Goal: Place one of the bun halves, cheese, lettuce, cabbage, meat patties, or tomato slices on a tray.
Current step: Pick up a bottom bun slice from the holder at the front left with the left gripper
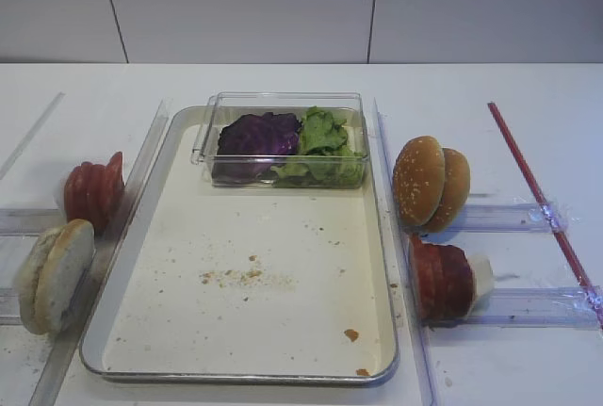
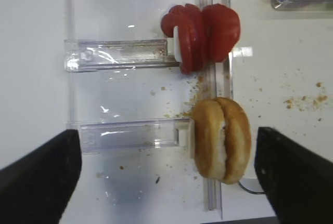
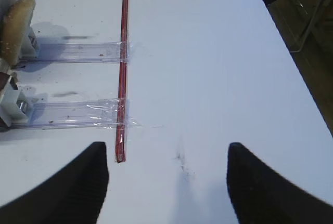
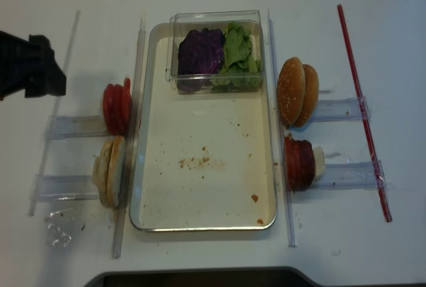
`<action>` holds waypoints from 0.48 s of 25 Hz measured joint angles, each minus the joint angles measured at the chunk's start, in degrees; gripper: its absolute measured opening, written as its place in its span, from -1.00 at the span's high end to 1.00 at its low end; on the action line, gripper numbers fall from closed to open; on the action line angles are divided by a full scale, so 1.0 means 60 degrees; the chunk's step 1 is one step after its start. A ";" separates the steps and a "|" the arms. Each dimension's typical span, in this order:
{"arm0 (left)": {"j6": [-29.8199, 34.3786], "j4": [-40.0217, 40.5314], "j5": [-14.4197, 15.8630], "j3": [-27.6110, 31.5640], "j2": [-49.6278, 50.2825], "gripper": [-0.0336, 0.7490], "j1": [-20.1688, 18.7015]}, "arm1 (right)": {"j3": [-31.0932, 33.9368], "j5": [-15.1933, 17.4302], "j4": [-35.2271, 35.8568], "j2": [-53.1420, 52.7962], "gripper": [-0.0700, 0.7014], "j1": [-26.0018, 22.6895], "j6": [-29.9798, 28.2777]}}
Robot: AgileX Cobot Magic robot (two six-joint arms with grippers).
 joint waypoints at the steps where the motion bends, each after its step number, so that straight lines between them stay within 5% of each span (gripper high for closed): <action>1: 0.0000 -0.0100 0.0000 0.0000 0.0000 -0.66 -0.0140 | 0.0000 0.0000 0.0000 0.0000 -0.50 0.0000 0.0000; 12: -0.1199 -0.0236 0.0000 0.0000 0.0849 -0.44 -0.2589 | 0.0000 0.0000 0.0000 0.0000 -0.50 0.0000 0.0000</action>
